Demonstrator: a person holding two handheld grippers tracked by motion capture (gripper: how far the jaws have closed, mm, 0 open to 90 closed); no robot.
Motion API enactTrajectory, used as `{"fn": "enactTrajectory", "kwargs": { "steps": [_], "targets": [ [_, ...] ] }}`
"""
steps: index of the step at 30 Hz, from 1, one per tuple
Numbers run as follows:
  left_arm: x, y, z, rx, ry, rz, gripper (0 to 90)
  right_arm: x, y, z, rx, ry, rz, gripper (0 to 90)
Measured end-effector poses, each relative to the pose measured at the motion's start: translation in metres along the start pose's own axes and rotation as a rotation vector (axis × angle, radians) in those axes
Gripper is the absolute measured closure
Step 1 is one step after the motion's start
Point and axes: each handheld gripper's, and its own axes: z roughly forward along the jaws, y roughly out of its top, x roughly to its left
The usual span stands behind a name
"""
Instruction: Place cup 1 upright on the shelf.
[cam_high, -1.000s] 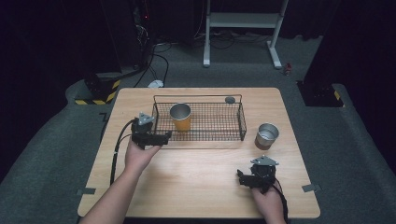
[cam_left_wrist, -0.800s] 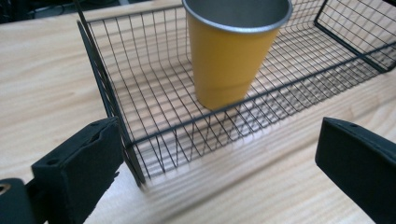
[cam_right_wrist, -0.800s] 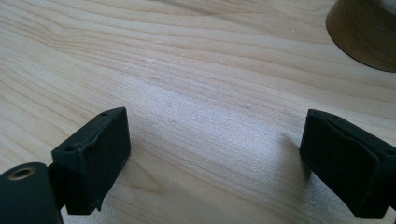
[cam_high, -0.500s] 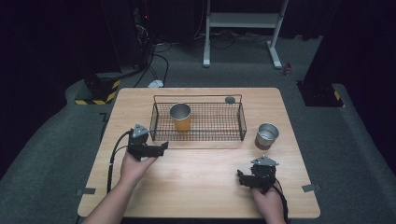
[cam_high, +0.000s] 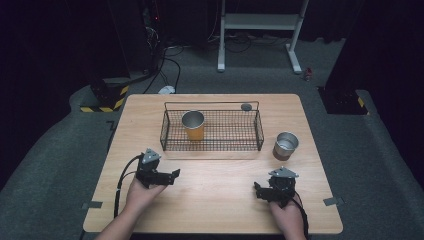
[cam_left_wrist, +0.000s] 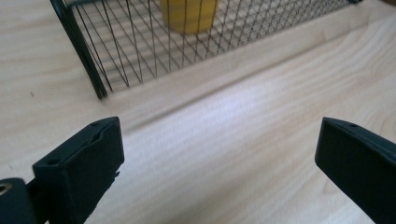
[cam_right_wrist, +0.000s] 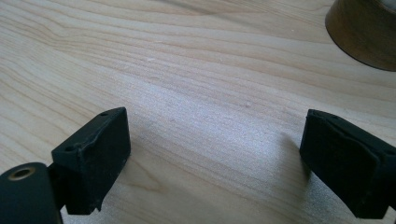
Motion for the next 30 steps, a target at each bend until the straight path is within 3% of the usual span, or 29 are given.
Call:
{"fn": "enactTrajectory", "kwargs": {
  "steps": [7,14,18,23,30],
  "targets": [
    [0.000,-0.023,0.001,0.067,0.003,0.018,0.1,0.000,-0.001,-0.001,-0.001,-0.005,0.004,8.5],
    [0.001,-0.037,-0.002,0.099,0.046,0.054,1.5,0.000,-0.004,-0.004,-0.007,-0.028,0.004,8.5],
    [0.004,-0.046,-0.003,0.097,0.060,0.023,1.6,-0.002,-0.006,-0.006,-0.001,-0.023,0.017,8.6],
    [0.004,-0.047,-0.003,0.100,0.104,0.038,2.6,-0.004,-0.008,-0.008,-0.001,-0.013,0.010,8.5],
    [0.004,-0.046,-0.001,0.108,0.101,0.036,0.3,-0.007,-0.010,-0.010,0.000,-0.010,0.007,8.7]
  ]
}}
